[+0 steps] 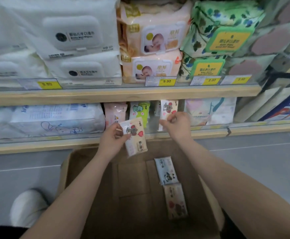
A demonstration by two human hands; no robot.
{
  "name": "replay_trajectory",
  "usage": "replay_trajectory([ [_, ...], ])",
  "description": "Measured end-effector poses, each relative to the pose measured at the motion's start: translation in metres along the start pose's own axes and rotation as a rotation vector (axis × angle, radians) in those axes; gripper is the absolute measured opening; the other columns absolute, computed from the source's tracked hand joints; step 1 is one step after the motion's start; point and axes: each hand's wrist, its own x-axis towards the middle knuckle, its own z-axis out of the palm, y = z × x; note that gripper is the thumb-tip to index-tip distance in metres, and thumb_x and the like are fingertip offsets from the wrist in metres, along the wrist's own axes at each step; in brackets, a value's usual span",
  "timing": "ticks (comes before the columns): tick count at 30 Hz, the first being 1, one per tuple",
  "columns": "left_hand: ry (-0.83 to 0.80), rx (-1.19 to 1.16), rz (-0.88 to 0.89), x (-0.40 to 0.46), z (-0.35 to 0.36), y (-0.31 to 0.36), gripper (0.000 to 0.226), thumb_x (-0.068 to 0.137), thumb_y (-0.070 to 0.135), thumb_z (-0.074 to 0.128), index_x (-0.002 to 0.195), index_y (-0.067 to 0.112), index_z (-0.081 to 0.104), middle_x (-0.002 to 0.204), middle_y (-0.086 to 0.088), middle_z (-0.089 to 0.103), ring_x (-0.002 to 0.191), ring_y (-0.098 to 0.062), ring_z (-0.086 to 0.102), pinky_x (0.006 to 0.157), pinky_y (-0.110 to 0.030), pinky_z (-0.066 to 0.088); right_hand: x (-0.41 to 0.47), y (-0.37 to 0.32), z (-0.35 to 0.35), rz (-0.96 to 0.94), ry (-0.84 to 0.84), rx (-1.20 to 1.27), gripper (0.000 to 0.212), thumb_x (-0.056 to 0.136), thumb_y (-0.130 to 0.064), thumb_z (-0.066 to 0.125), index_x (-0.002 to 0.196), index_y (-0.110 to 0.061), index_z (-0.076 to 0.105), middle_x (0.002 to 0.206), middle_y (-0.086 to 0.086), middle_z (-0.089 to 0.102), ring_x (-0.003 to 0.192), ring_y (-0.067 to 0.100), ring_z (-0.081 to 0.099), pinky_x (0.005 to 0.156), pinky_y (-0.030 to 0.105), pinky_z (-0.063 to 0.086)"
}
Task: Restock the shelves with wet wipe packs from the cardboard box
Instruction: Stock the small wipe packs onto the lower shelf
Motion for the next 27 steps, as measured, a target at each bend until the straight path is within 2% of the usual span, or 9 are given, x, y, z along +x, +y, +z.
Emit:
replay_trajectory([
  [4,-0.01,-0.059,-0.045,0.022,0.006,-0.016,0.017,0.083,0.016,0.068,0.089,0.017,0.052,0.099,-0.003,0.067,0.092,-0.019,0.064,0.062,-0.03,0.053,0.033,0.009,0.03,0.051,-0.004,-0.031,0.023,0.075,-0.02,0.077,0.086,-0.004,0.063,0.116,0.012,0.051,0.072,0.005,0.043,0.07,0.008,0.027],
  [6,0.011,-0.107,-0.049,0.026,0.009,-0.022,0.018,0.083,0.015,0.069,0.09,0.012,0.053,0.096,-0.006,0.067,0.09,-0.022,0.063,0.06,-0.03,0.052,0.05,0.015,0.042,0.082,0.036,-0.071,0.026,0.078,-0.02,0.074,0.093,-0.004,0.063,0.121,0.012,0.046,0.075,0.012,0.044,0.069,0.012,0.027],
  [9,0.042,-0.148,-0.036,0.028,0.01,-0.025,0.019,0.083,0.012,0.068,0.095,0.007,0.055,0.096,-0.013,0.066,0.09,-0.029,0.062,0.07,-0.041,0.053,0.075,0.025,0.055,0.163,0.061,-0.148,0.031,0.084,-0.027,0.068,0.104,-0.004,0.062,0.124,0.014,0.048,0.09,0.025,0.048,0.078,0.023,0.032],
  [12,0.048,-0.147,-0.023,0.028,0.011,-0.028,0.026,0.082,0.014,0.069,0.101,0.002,0.055,0.097,-0.018,0.066,0.091,-0.033,0.062,0.076,-0.045,0.052,0.088,0.036,0.065,0.185,-0.034,-0.234,0.032,0.091,-0.027,0.057,0.113,-0.004,0.059,0.13,0.014,0.05,0.103,0.029,0.047,0.088,0.026,0.032],
  [17,0.026,-0.141,-0.039,0.026,0.009,-0.029,0.016,0.082,0.015,0.07,0.09,0.019,0.057,0.09,-0.007,0.067,0.085,-0.025,0.063,0.07,-0.04,0.053,0.071,0.039,0.052,0.114,-0.137,-0.257,0.034,0.091,-0.013,0.052,0.125,-0.009,0.057,0.145,0.014,0.034,0.123,0.03,0.047,0.101,0.025,0.031],
  [20,0.025,-0.151,-0.033,0.016,0.01,-0.02,0.019,0.083,0.011,0.068,0.082,0.024,0.054,0.086,-0.002,0.067,0.08,-0.018,0.063,0.061,-0.032,0.053,0.041,0.028,0.032,0.036,-0.167,-0.163,0.038,0.09,-0.013,0.057,0.127,-0.006,0.054,0.139,0.015,0.04,0.118,0.031,0.052,0.103,0.028,0.034],
  [23,0.021,-0.2,-0.057,0.003,0.017,-0.012,0.016,0.084,0.008,0.067,0.086,0.016,0.054,0.091,-0.008,0.067,0.081,-0.021,0.066,0.046,-0.019,0.051,-0.01,0.014,0.008,-0.106,-0.231,-0.061,0.031,0.089,-0.014,0.06,0.119,-0.006,0.058,0.121,0.008,0.052,0.11,0.023,0.056,0.093,0.025,0.043],
  [25,0.014,-0.224,-0.048,-0.008,0.025,-0.005,0.016,0.083,0.007,0.067,0.089,0.014,0.055,0.095,-0.012,0.067,0.083,-0.024,0.067,0.047,-0.02,0.051,-0.047,0.007,-0.005,-0.202,-0.309,-0.067,0.027,0.087,-0.022,0.064,0.111,-0.011,0.06,0.11,-0.002,0.054,0.105,0.014,0.052,0.087,0.021,0.039],
  [27,-0.017,-0.215,-0.02,-0.018,0.033,0.002,0.017,0.081,0.008,0.069,0.087,0.018,0.056,0.093,-0.011,0.069,0.084,-0.027,0.068,0.057,-0.032,0.056,-0.075,0.005,-0.012,-0.254,-0.34,-0.111,0.033,0.079,-0.033,0.072,0.103,-0.015,0.058,0.105,-0.006,0.056,0.102,0.011,0.048,0.082,0.021,0.036],
])
